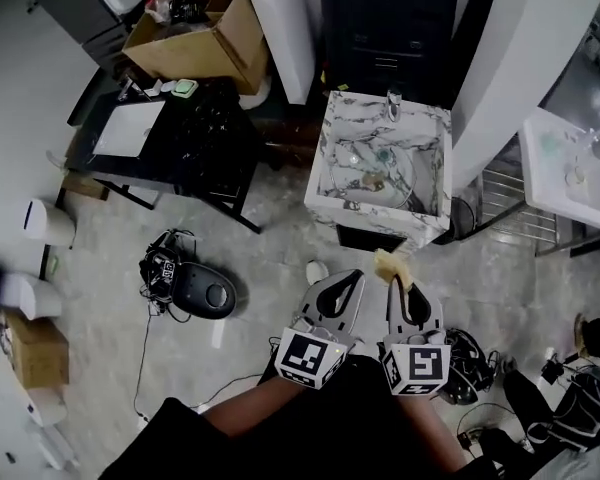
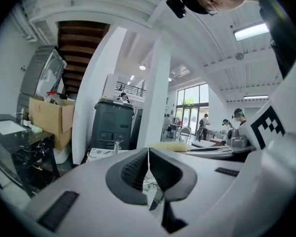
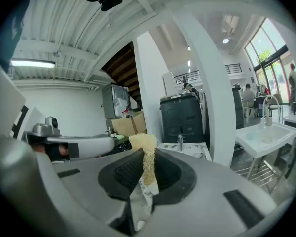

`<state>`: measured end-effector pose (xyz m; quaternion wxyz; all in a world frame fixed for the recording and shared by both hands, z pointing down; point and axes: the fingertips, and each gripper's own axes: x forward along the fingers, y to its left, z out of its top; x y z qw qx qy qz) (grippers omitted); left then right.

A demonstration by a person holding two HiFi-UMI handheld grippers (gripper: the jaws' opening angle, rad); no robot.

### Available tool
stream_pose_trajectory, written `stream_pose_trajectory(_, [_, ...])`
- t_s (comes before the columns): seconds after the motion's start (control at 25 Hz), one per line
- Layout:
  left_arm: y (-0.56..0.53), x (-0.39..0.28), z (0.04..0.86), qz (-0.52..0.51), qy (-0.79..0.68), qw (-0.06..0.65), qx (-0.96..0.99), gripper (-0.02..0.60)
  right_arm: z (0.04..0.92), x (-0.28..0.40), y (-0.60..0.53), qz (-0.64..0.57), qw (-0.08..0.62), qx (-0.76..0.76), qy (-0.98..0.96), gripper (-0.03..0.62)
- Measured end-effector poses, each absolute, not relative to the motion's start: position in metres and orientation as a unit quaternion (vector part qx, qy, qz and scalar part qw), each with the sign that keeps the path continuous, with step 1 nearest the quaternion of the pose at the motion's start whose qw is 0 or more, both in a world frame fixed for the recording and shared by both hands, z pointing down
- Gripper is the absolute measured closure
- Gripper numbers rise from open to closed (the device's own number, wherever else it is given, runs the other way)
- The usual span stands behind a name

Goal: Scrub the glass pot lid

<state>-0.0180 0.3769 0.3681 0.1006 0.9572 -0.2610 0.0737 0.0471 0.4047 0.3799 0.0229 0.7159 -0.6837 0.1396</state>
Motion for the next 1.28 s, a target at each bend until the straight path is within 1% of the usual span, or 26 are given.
stream_pose_trajectory(0.16, [0.410,-0.035,0.357,0.066,-0.272,0.099,0.955,0.563,0.364,0.028,0.438,0.135,0.008,0.714,-0.687,0.533])
stream_pose_trajectory(0.36, [0.432,-0.055,0.348,0.062,-0.280,0.079,0.955,0.563,0.354,0.005,0.460,0.110,0.019,0.720,-0.685,0.533])
stream_pose_trajectory(0.88, [0.432,-0.109,0.329,0.038,-0.277,0.076,0.957,0.564,0.336,-0.056,0.459,0.094,0.029,0.721,-0.686,0.533])
stream_pose_trajectory(1.28, [0.445,-0.111,0.321,0.030,-0.272,0.071,0.959,0.563,0.326,-0.067,0.468,0.074,0.037,0.713,-0.696,0.533])
